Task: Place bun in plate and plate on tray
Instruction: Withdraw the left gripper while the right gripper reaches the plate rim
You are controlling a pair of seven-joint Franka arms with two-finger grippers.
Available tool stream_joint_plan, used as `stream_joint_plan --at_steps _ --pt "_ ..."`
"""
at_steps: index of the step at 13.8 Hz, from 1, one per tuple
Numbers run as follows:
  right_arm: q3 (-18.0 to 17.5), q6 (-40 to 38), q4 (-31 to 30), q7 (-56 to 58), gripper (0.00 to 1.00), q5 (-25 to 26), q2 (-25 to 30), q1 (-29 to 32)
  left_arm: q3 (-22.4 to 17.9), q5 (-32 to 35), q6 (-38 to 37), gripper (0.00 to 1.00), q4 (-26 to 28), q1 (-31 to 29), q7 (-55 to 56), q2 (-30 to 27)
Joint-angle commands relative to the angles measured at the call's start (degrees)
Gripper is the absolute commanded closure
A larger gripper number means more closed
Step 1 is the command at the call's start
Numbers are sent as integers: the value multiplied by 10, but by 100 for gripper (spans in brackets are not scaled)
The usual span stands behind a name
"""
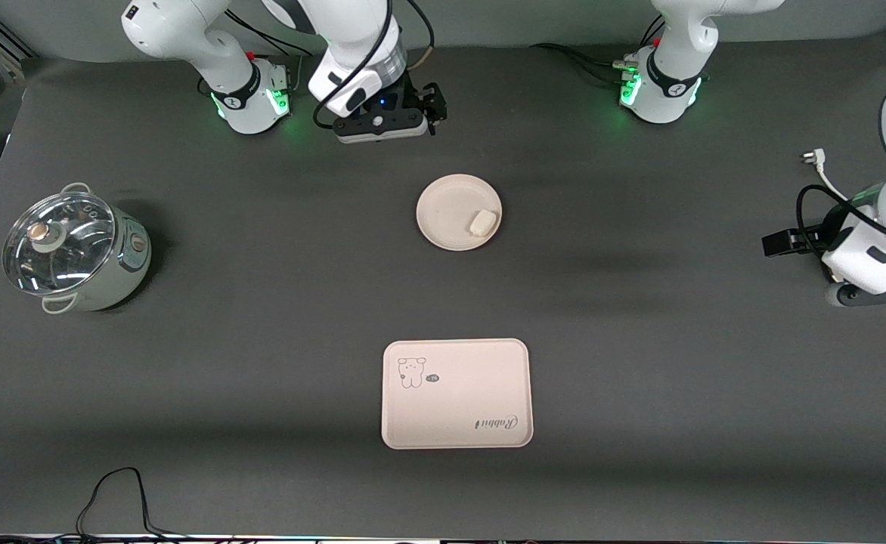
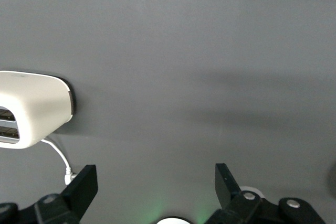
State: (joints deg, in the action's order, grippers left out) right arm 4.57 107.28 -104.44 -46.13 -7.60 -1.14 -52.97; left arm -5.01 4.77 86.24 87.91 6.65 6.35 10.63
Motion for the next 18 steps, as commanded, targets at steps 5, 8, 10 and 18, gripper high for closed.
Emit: stream_joint_plan --at_steps 5,8,10,18 --pt "-1 238 -234 10 0 25 50 -5 -46 -49 18 0 25 28 -29 -24" --pt "-3 372 -311 4 0 25 25 -6 -47 -42 73 0 102 27 -29 -67" --pt "-3 446 -338 4 0 24 -10 -6 -47 -42 69 0 100 25 -27 -64" --pt "-4 642 -342 -12 0 17 -170 -20 -46 -38 75 0 78 20 -35 -47"
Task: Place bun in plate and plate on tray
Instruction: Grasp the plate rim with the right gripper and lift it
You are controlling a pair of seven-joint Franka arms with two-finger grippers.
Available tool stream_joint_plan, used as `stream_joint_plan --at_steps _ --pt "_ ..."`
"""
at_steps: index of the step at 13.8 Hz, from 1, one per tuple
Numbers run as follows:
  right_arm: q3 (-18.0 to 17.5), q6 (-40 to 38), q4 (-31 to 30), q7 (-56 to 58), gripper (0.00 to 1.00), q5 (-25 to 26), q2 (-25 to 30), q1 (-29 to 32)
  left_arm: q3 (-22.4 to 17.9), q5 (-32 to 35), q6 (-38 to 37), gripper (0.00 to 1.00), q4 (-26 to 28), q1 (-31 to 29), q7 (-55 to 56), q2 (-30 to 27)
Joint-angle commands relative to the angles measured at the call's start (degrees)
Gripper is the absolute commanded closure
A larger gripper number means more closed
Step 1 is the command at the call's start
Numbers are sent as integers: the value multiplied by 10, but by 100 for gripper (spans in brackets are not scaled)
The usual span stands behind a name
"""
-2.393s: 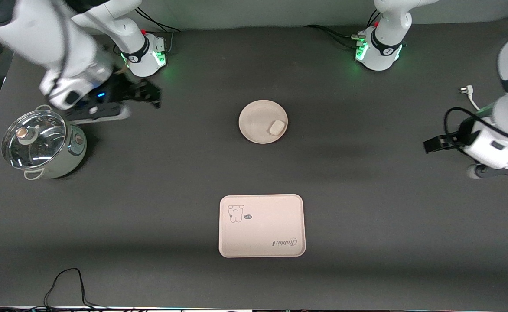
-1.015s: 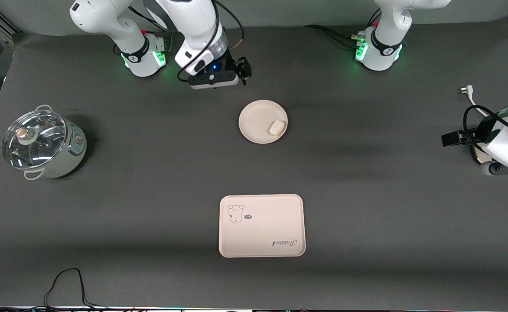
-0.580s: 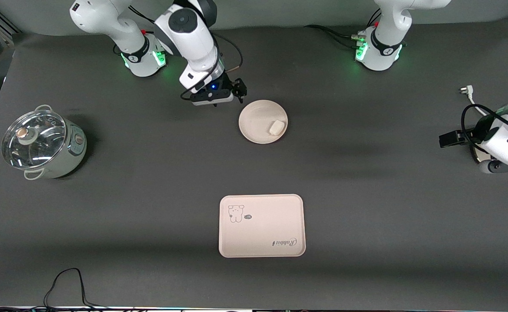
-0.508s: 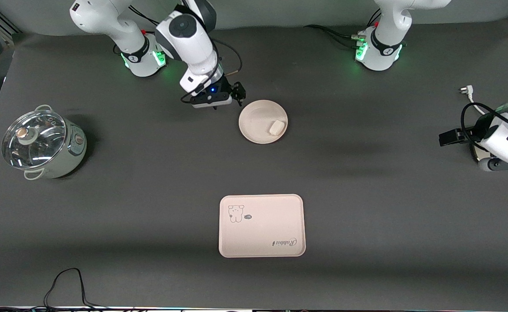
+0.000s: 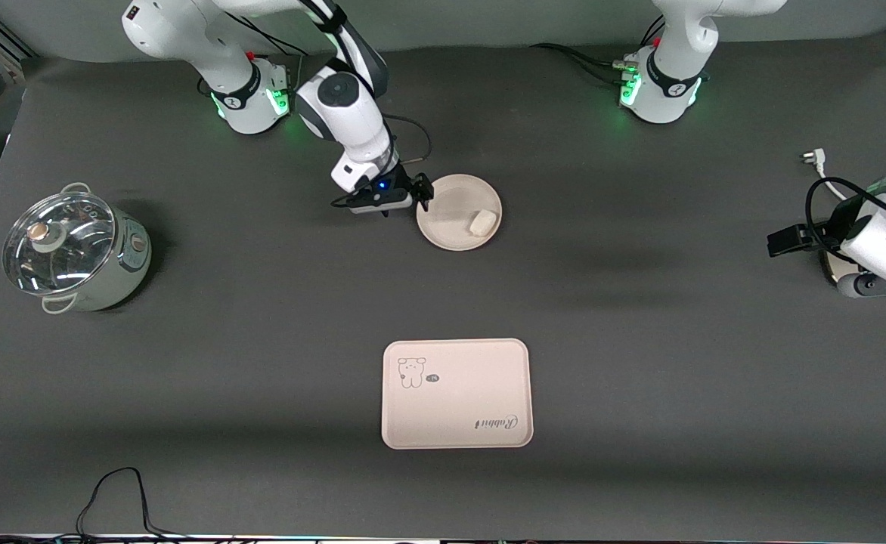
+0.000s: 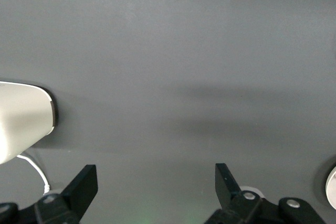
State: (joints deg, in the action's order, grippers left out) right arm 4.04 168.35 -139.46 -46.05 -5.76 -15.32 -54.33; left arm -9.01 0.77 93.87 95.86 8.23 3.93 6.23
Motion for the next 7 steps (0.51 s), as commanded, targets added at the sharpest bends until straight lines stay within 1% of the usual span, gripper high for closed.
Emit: stream_joint_plan --at_steps 1,4,7 --pt "0 44 9 -17 0 -1 -40 -6 -6 2 -3 0 -1 6 -11 -3" --pt "-10 52 11 -26 0 -1 -52 -6 -6 2 -3 0 -1 4 -12 -3" --pt "-12 55 13 -26 0 -1 -64 -6 -6 2 -4 0 -1 4 -16 -3"
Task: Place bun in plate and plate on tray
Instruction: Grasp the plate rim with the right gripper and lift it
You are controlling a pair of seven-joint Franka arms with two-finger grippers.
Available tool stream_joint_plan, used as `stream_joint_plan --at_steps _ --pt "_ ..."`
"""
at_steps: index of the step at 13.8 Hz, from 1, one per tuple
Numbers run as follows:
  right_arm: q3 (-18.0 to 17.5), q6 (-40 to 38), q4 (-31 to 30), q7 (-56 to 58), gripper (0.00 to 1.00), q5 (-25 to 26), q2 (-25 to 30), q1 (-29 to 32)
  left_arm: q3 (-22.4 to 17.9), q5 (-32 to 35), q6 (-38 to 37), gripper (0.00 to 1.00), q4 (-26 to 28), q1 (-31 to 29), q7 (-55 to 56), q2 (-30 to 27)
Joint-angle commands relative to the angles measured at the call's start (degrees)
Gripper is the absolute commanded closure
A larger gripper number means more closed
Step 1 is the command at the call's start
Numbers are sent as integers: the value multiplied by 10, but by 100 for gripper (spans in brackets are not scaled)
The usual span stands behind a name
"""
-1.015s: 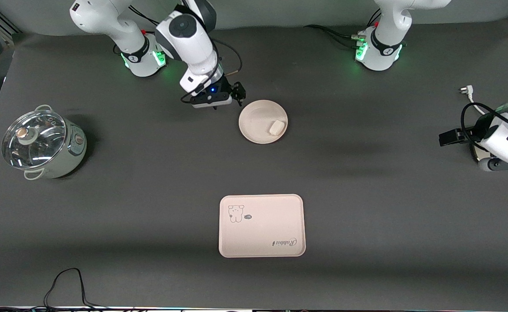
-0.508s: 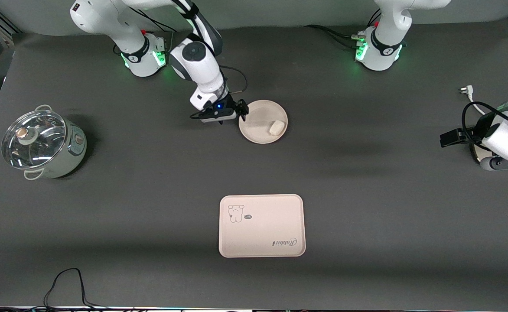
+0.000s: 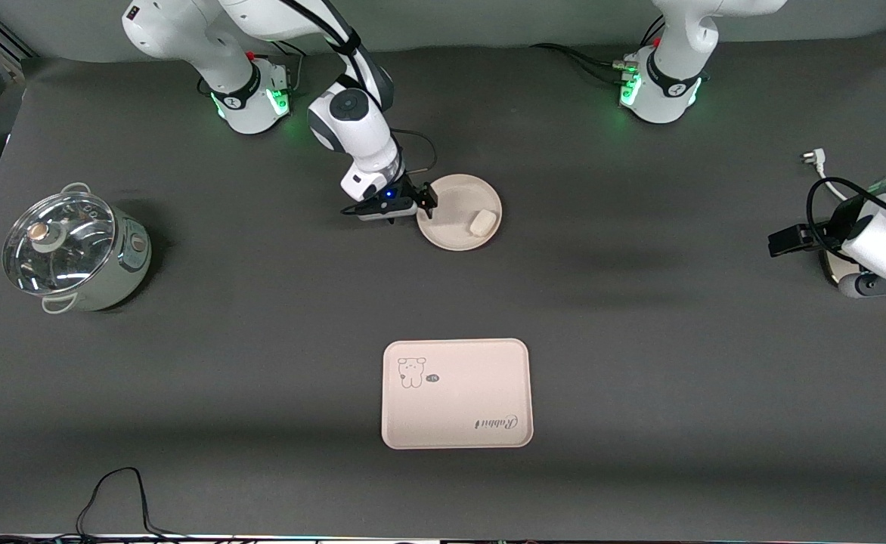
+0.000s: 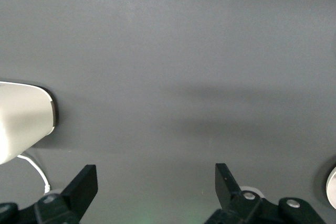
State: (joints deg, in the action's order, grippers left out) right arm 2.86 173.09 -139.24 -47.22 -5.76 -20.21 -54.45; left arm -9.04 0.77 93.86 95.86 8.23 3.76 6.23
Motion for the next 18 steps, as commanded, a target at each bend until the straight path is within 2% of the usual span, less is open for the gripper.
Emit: stream_joint_plan --at_steps 1,5,6,9,12,13,16,18 --pt "0 15 11 -15 0 -1 -18 -5 -5 2 -4 0 -2 2 -20 -3" --pt "-4 18 13 -19 2 -2 -26 -4 -5 2 -4 0 -2 1 -22 -2" --pt "-4 17 16 -25 9 -2 -26 -4 -5 2 -4 0 -2 0 -23 -2" --pt "-5 14 17 -40 46 -2 -25 -4 -5 2 -5 0 -1 0 -23 -3" --pt "-4 11 18 -41 79 -2 -22 -3 -5 2 -5 0 -1 1 -23 -2" --pt "-4 11 18 -41 85 -2 -21 -3 -5 2 -5 0 -1 1 -23 -2" --pt "-4 10 18 -41 92 -2 -21 -2 -5 2 -5 0 -1 1 -23 -2" --pt "-4 10 18 -40 100 -2 -21 -2 -5 2 -5 0 -1 1 -23 -3"
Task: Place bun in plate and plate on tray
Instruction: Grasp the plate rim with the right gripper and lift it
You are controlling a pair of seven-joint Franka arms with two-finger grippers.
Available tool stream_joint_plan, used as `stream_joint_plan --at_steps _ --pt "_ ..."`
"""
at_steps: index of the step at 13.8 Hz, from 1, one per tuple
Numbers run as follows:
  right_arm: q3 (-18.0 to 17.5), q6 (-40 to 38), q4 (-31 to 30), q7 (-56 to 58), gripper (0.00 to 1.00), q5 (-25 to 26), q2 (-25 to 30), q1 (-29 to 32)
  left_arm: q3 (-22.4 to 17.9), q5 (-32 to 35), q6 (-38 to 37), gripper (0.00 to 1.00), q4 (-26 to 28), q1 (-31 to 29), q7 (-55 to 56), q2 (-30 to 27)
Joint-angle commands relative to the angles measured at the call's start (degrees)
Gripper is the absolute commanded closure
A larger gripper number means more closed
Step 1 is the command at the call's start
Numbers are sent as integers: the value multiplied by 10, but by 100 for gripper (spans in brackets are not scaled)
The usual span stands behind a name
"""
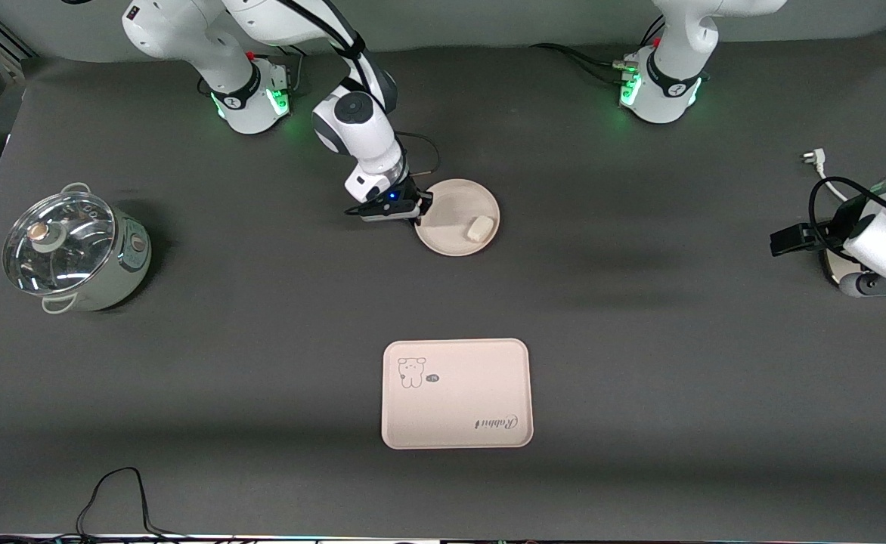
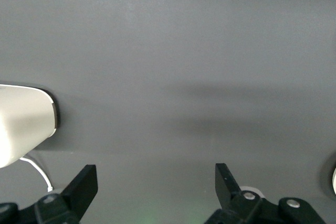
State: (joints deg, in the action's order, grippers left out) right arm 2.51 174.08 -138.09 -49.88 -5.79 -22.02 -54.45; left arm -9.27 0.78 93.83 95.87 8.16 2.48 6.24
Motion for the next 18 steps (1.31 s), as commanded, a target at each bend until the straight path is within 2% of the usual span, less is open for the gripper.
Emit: stream_joint_plan --at_steps 1,3,9,11,13,15,18 --pt "-1 0 6 -13 100 -2 -2 -1 -3 2 -5 0 -1 2 -10 -2" --pt "0 -7 6 -8 100 -1 19 7 -3 2 -5 0 0 2 -10 -2" --pt "1 -131 24 -1 100 -3 131 43 -3 2 -5 0 0 1 -10 -3" --pt "2 -173 51 -1 100 -4 149 44 -3 2 -5 0 0 2 -10 -2" --pt "4 -182 94 1 100 -4 124 48 -3 2 -7 0 1 2 -10 -3" --pt "5 -183 152 17 100 -3 75 71 -3 2 -7 0 1 1 -10 -2" --pt "4 -239 304 73 100 -5 -32 126 -3 2 -7 0 0 2 -9 -2"
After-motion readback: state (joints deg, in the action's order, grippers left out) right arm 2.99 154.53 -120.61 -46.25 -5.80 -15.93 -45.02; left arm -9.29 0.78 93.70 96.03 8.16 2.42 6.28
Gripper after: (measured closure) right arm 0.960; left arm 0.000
